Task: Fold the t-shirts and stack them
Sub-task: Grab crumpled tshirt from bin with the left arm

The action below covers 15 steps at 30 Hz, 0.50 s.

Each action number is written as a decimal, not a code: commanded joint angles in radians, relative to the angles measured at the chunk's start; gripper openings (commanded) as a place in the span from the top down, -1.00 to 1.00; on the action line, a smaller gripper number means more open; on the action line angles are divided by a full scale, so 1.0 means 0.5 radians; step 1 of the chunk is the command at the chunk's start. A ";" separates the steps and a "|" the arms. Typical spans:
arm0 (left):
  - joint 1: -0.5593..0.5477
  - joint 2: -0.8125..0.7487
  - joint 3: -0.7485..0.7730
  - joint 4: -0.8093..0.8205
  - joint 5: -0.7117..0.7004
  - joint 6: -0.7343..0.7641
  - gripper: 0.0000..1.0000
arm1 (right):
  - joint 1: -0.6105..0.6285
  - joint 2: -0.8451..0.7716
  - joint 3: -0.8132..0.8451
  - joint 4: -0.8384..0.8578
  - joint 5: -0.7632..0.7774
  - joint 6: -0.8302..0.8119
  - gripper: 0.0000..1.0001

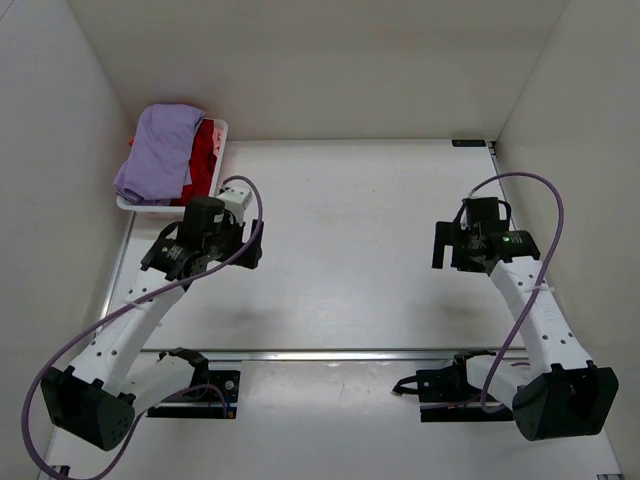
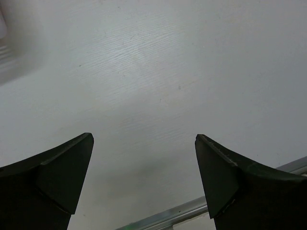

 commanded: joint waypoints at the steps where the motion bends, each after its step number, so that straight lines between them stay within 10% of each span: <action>1: 0.023 -0.041 -0.034 -0.005 0.029 -0.044 -0.97 | 0.025 -0.060 0.116 0.012 -0.007 0.027 -0.98; 10: 0.189 -0.256 -0.058 0.310 0.502 -0.219 -0.97 | 0.133 -0.026 0.304 -0.006 -0.025 0.064 -0.98; 12: 0.158 -0.198 0.036 0.433 0.447 -0.204 -0.41 | 0.129 0.008 0.362 0.049 -0.120 0.046 -0.93; 14: 0.192 -0.112 0.168 0.473 0.355 -0.204 0.88 | 0.154 0.035 0.402 0.083 -0.136 0.018 -0.48; 15: 0.213 -0.011 0.296 0.467 0.276 -0.203 1.00 | 0.148 0.045 0.417 0.110 -0.151 0.000 0.16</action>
